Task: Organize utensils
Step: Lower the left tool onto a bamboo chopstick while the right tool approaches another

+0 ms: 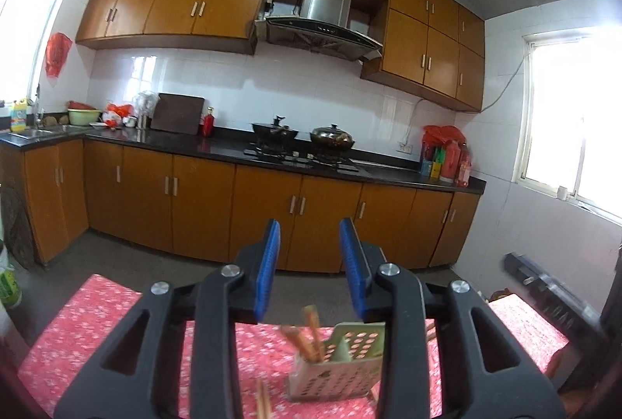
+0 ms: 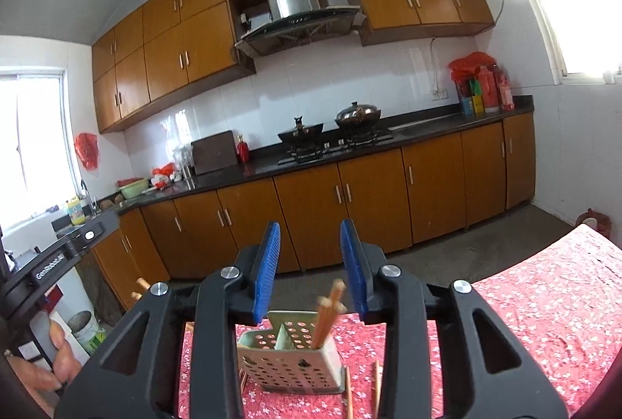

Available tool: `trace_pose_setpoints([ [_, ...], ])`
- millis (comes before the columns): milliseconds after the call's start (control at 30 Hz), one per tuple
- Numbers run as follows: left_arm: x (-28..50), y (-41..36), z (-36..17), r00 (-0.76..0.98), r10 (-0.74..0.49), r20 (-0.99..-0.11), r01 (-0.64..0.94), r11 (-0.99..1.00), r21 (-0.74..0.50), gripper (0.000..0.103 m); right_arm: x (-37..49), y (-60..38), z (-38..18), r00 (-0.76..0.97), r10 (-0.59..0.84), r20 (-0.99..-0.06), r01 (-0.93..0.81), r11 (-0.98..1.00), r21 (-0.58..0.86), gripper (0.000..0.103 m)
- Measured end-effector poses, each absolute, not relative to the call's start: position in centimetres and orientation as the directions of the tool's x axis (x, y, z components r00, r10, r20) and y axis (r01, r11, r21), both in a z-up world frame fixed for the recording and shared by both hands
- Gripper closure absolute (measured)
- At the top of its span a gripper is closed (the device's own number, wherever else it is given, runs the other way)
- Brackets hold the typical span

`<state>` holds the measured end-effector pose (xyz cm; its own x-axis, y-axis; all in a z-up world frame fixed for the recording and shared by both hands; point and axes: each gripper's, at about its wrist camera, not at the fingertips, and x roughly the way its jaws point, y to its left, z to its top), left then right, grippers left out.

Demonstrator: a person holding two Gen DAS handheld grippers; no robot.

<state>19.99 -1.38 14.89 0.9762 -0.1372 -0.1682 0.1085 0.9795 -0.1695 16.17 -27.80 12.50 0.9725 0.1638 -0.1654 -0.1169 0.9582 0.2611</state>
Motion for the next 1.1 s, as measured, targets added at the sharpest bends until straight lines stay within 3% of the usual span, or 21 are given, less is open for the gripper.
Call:
trace_pose_setpoints([
  [133, 16.8, 1.6, 13.3, 0.972, -0.093, -0.213, 0.06, 0.986, -0.157, 0.067, 14.2, -30.1, 11.1, 0.97, 0.115, -0.213, -0.057, 0.963, 0.262, 0.069],
  [300, 15.4, 4.5, 7.4, 0.933, -0.055, -0.356, 0.012, 0.993, -0.121, 0.066, 14.7, -32.2, 4.5, 0.894, 0.074, -0.442, 0.028, 0.975, 0.219, 0.069],
  [333, 15.6, 4.8, 5.2, 0.908, -0.051, -0.417, 0.005, 0.994, -0.111, 0.066, 15.3, -32.2, 2.2, 0.851, 0.093, -0.517, 0.026, 0.975, 0.22, 0.069],
  [500, 16.3, 5.0, -1.5, 0.799, -0.117, -0.589, 0.04, 0.989, -0.143, 0.068, 16.2, -29.9, -5.3, 0.694, 0.205, -0.69, -0.052, 0.97, 0.236, 0.074],
  [733, 16.6, 2.7, -6.6, 0.695, -0.211, -0.687, 0.106, 0.976, -0.192, 0.073, 17.3, -27.3, -9.5, 0.607, 0.209, -0.767, -0.073, 0.975, 0.208, 0.077],
  [800, 16.7, 2.3, -7.3, 0.677, -0.222, -0.701, 0.118, 0.974, -0.194, 0.076, 17.6, -27.1, -10.2, 0.593, 0.19, -0.782, -0.075, 0.981, 0.181, 0.09],
  [867, 16.9, 1.4, -7.8, 0.656, -0.231, -0.718, 0.131, 0.973, -0.192, 0.079, 17.7, -27.4, -10.2, 0.61, 0.147, -0.779, -0.057, 0.988, 0.141, 0.095],
  [1100, 17.4, 0.2, -9.5, 0.605, -0.222, -0.764, 0.157, 0.975, -0.16, 0.087, 17.9, -30.2, -9.9, 0.621, 0.105, -0.777, 0.033, 0.987, 0.16, 0.095],
])
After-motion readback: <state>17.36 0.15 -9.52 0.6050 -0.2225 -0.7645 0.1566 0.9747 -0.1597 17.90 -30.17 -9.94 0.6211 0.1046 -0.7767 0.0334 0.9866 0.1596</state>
